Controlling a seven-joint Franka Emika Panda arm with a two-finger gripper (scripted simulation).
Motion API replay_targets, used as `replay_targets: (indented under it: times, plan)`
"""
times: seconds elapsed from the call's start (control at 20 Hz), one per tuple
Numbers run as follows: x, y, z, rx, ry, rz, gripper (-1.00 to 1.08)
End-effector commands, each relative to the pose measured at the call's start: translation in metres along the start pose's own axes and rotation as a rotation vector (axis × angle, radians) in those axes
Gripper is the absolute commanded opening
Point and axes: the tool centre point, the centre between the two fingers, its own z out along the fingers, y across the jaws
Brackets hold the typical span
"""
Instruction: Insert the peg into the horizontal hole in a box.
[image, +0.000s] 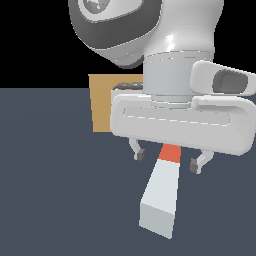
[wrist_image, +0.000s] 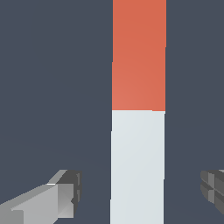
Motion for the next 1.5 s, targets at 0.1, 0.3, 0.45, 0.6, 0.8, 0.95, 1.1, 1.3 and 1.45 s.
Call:
replay_targets:
  times: [0.1,0.3,0.45,0.6,0.8,0.95,1.1,1.3,1.45]
  plan:
    - [-0.002,0.001,0.002,0.001,0.0,0.008,1.0]
    - [-0.002,0.001,0.008,0.001,0.0,0.009,1.0]
    - [-0.002,0.001,0.021,0.001,0.0,0.01,1.0]
    - [-0.003,0.001,0.038,0.001,0.001,0.012,1.0]
    - [-0.002,0.001,0.051,0.001,0.001,0.012,1.0]
    - [-0.002,0.002,0.053,0.001,0.001,0.012,1.0]
    - [-0.002,0.002,0.052,0.001,0.001,0.012,-1.0]
    - [-0.002,0.002,0.052,0.001,0.001,0.012,-1.0]
    - [-0.002,0.002,0.052,0.001,0.001,0.012,-1.0]
